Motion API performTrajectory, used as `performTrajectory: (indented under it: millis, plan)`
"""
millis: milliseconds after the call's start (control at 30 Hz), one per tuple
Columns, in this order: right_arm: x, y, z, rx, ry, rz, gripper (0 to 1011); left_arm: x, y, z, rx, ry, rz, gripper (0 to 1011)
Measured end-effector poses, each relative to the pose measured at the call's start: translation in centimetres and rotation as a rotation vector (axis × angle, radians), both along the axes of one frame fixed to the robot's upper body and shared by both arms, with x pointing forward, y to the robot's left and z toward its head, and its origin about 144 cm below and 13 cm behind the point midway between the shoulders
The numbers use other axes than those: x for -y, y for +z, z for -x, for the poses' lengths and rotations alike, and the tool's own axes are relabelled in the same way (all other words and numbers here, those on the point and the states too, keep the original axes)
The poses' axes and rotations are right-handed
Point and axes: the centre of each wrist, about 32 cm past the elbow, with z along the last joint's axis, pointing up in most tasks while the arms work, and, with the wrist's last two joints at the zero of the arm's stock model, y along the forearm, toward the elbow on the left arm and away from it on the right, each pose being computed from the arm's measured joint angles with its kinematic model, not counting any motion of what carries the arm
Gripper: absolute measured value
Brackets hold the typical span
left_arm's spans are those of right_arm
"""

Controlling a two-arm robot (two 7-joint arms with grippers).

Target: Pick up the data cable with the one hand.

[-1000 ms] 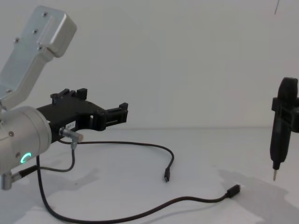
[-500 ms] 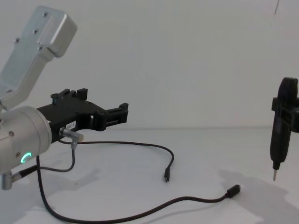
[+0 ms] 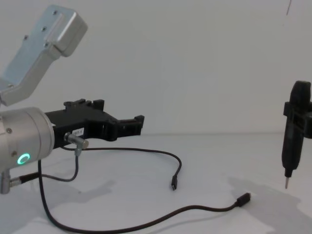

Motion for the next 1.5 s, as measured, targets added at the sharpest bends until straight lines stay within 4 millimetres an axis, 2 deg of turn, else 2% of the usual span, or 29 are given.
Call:
performTrajectory:
  millis: [333,667,1500]
  plan:
    - [0.0,0.0,0.0,0.0,0.0,0.0,279,-0.8,1.8,-0.4,-0.128,-0.136,-0.044,1001]
    - [0.0,0.0,0.0,0.0,0.0,0.0,279,-0.3,3.0,-1.0,-0.258,-0.257,-0.097,1001]
    - [0.0,0.0,0.0,0.0,0.0,0.0,279,1.8,3.2,-1.8,-0.392,-0.353,-0.182,1001]
